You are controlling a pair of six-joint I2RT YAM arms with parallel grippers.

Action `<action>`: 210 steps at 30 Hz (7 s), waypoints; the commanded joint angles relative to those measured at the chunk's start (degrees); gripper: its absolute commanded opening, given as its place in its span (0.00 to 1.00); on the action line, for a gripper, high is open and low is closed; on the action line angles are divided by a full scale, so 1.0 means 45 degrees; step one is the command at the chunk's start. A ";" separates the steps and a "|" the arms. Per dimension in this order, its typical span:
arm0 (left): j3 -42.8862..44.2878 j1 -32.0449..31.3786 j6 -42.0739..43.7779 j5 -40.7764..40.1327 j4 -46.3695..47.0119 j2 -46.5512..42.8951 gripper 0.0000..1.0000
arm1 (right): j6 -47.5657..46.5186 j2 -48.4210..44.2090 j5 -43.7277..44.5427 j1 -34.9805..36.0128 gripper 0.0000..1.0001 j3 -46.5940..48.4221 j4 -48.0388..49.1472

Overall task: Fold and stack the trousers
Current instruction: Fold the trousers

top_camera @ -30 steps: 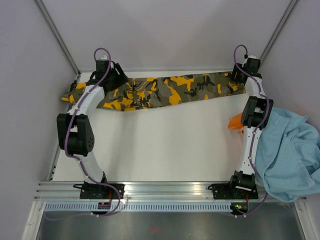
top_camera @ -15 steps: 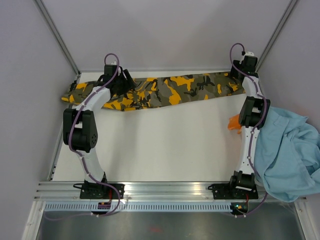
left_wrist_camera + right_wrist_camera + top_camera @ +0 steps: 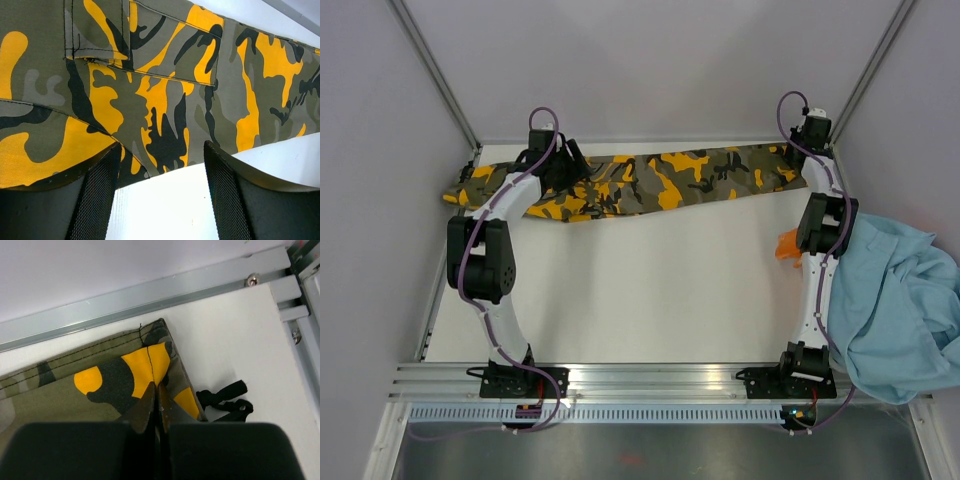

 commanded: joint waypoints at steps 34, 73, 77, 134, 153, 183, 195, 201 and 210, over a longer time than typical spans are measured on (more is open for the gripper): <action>-0.1032 -0.0046 -0.0171 0.0451 0.0403 -0.0366 0.70 | 0.2045 -0.2041 -0.1761 -0.0265 0.98 -0.0300 0.0403; -0.3827 -0.0397 -0.0737 0.0940 0.1556 -0.2730 0.70 | 0.1304 -0.3509 -0.1701 -0.1144 0.48 -0.4873 0.0205; -0.3807 -0.0436 -0.0796 0.0939 0.1536 -0.2691 0.70 | 0.1207 -0.3918 -0.1313 -0.1144 0.21 -0.5067 0.0341; -0.3749 -0.0378 -0.1187 0.0100 0.0247 -0.2652 0.72 | 0.0034 -0.6027 -0.1364 -0.0402 0.89 -0.3073 -0.5872; -0.3788 0.0267 -0.1285 0.0100 0.0482 -0.2867 0.72 | -0.0512 -0.2260 -0.0079 -0.0344 0.76 -0.1357 -0.1046; -0.3456 0.0267 -0.1421 0.0100 0.0325 -0.2124 0.72 | -0.0707 -0.0579 -0.0002 -0.0343 0.38 -0.0693 0.0166; -0.3554 0.0267 -0.1460 0.0217 0.0462 -0.2144 0.72 | -0.0160 -0.2454 -0.0879 -0.0343 0.11 -0.1962 0.2254; -0.3593 0.0267 -0.1421 0.0216 0.0501 -0.2144 0.72 | 0.0074 -0.2962 -0.1544 -0.0265 0.11 -0.2197 0.2978; -0.3515 0.0286 -0.1421 0.0334 0.0638 -0.2008 0.72 | 0.0094 -0.3100 -0.1838 -0.0226 0.27 -0.2158 0.3584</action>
